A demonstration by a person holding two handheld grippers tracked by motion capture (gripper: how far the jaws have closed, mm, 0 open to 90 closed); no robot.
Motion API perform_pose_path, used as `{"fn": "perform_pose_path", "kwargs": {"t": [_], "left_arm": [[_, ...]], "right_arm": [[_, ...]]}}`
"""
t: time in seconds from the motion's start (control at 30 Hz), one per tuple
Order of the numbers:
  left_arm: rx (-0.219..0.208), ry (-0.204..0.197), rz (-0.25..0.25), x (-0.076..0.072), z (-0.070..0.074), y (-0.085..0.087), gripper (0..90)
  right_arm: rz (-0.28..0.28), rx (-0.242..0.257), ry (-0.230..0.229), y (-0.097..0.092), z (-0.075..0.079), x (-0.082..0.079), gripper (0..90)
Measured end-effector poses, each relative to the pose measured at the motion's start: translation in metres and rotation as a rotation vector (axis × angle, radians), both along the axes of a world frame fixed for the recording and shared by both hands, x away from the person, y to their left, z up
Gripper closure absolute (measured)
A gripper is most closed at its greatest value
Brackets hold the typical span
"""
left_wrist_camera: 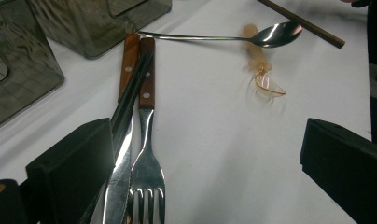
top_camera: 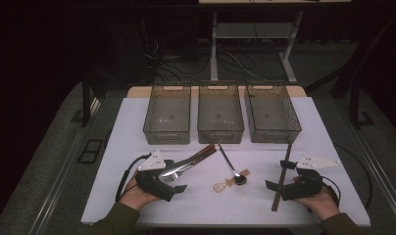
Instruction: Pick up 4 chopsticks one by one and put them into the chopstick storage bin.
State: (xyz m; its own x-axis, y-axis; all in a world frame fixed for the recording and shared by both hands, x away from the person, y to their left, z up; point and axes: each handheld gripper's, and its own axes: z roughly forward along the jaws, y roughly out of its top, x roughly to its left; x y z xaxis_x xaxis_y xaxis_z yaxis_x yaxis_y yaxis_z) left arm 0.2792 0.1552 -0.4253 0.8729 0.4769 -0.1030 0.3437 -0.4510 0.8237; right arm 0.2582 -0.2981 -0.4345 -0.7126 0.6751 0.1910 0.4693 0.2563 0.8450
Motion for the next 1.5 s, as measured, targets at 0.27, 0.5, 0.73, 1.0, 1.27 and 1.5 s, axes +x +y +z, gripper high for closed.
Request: {"fn": "perform_pose_path", "kwargs": {"t": [0.27,0.5,0.73,1.0,1.27,1.5], "left_arm": [[0.001,-0.002,-0.003,0.004,0.003,0.000,5.8],[-0.004,-0.010,0.005,0.008,0.006,0.005,12.1],[-0.006,-0.016,0.007,0.011,0.007,0.008,18.9],[-0.007,-0.019,0.004,0.016,0.008,0.012,25.7],[-0.005,-0.033,0.004,0.019,0.009,0.016,31.5],[0.004,-0.031,0.024,0.025,0.008,0.021,33.7]], "right_arm": [[-0.002,-0.001,-0.002,0.000,0.000,0.000,0.5],[-0.004,-0.001,-0.003,0.000,0.000,0.000,0.5],[-0.002,0.000,-0.002,0.000,-0.001,0.000,0.5],[-0.005,0.005,0.001,0.000,-0.001,0.001,0.5],[-0.004,0.004,0.000,0.000,-0.001,0.000,0.5],[-0.004,0.001,0.003,0.000,-0.001,0.000,0.5]]}}
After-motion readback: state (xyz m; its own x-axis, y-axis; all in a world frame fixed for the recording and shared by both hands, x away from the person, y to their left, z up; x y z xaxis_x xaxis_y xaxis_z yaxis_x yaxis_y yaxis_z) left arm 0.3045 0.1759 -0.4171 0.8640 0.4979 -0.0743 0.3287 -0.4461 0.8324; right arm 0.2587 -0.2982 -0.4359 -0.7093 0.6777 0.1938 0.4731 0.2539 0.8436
